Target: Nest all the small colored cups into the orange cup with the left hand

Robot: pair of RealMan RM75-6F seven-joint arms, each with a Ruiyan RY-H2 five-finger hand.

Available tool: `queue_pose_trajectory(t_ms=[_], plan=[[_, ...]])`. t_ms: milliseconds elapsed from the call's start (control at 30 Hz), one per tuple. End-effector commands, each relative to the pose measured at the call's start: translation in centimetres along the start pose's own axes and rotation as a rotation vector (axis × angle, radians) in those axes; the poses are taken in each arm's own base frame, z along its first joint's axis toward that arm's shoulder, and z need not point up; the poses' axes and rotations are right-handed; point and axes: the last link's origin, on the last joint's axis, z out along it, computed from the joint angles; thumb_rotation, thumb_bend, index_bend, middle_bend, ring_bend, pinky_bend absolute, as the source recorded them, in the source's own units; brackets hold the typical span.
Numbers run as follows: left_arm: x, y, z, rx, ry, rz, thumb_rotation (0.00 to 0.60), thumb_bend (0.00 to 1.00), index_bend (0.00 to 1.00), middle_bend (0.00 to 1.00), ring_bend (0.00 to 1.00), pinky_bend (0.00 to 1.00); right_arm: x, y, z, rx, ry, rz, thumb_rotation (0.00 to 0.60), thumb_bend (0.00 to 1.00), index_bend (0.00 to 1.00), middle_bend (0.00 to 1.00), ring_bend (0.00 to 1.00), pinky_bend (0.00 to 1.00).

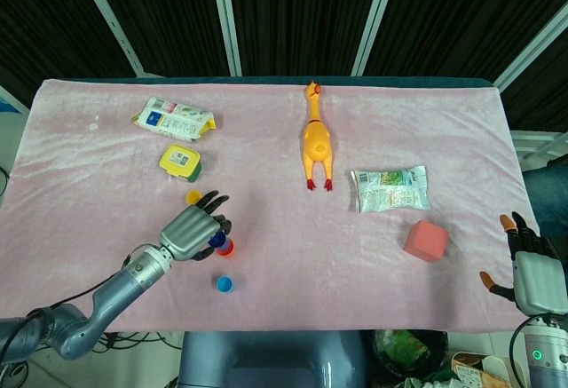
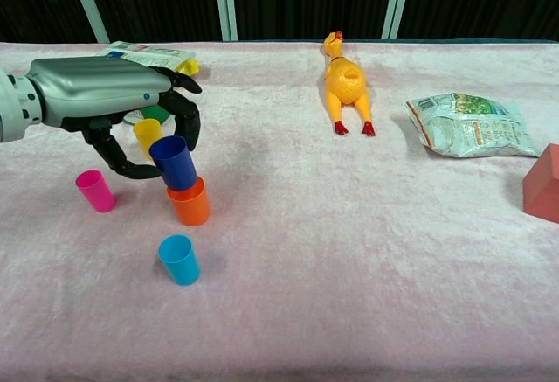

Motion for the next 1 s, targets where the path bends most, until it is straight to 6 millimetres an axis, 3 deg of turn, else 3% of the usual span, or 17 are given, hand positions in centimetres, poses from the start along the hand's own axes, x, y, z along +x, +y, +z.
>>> queue_pose_trajectory(t_ms=[33, 400, 667, 800, 1000], plan=[[-0.1, 0.2, 0.4, -0.003, -0.001, -0.005, 0.600, 0.32, 0.42, 0.45, 0.02, 0.00, 0.0, 0.0, 0.0, 0.001, -0.001, 0.000, 0.600, 0.13, 0.00, 0.02, 0.11, 0.16], [-1.1, 0.8, 1.4, -0.024, -0.037, 0.014, 0.600, 0.32, 0.41, 0.44, 0.02, 0.00, 0.0, 0.1, 0.0, -0.003, -0.003, 0.003, 0.600, 0.13, 0.00, 0.02, 0.11, 0.16], [-1.4, 0.5, 1.2, -0.010, -0.063, 0.044, 0.600, 0.26, 0.25, 0.28, 0.01, 0.00, 0.0, 0.1, 0.0, -0.006, -0.006, 0.005, 0.600, 0.13, 0.00, 0.02, 0.11, 0.16], [-0.9, 0.5, 1.0, -0.002, -0.043, 0.058, 0.600, 0.23, 0.19, 0.21, 0.00, 0.00, 0.0, 0.1, 0.0, -0.006, -0.006, 0.005, 0.600, 0.13, 0.00, 0.02, 0.11, 0.16], [1.8, -0.1, 0.1, 0.030, 0.097, 0.036, 0.600, 0.23, 0.20, 0.23, 0.00, 0.00, 0.0, 0.1, 0.0, -0.007, -0.006, 0.004, 0.600, 0.13, 0.00, 0.02, 0.11, 0.16]])
